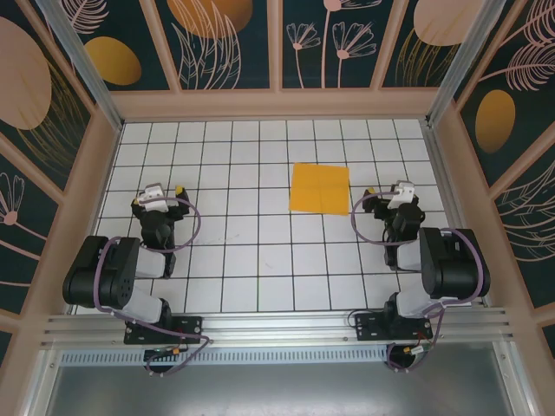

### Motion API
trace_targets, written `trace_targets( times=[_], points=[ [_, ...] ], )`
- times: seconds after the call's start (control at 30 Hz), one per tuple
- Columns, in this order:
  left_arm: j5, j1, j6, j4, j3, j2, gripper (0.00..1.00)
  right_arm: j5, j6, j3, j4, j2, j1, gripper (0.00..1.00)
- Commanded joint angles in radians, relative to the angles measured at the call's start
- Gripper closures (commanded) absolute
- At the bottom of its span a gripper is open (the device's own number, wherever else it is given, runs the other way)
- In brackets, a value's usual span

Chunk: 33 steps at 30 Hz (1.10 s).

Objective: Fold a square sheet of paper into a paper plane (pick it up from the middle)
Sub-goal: Move the square sheet of paper to the center of the table.

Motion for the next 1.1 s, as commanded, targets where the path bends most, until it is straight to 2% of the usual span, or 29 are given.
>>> trace_targets(
  times=[0.0,0.83,0.9,0.97,1.07],
  points=[
    [-0.014,0.007,0.015,0.05,0.018,0.009,0.01,-0.016,0.019,0.019,0.05,0.01,-0.007,0.01],
    [-0.025,0.008,0.016,0.059,0.01,0.006,0.01,-0.012,0.019,0.019,0.046,0.004,-0.003,0.01],
    [-0.059,0.007,0.001,0.021,0.023,-0.015,0.02,0.038,0.016,0.072,-0.087,-0.063,0.014,0.01],
    [-0.054,0.007,0.006,-0.043,0.047,-0.042,0.02,0.099,0.015,0.183,-0.321,-0.121,0.034,0.01],
    [-0.081,0.008,-0.011,-0.203,0.109,-0.087,0.01,0.119,0.12,0.322,-0.532,-0.15,0.047,0.01]
  ],
)
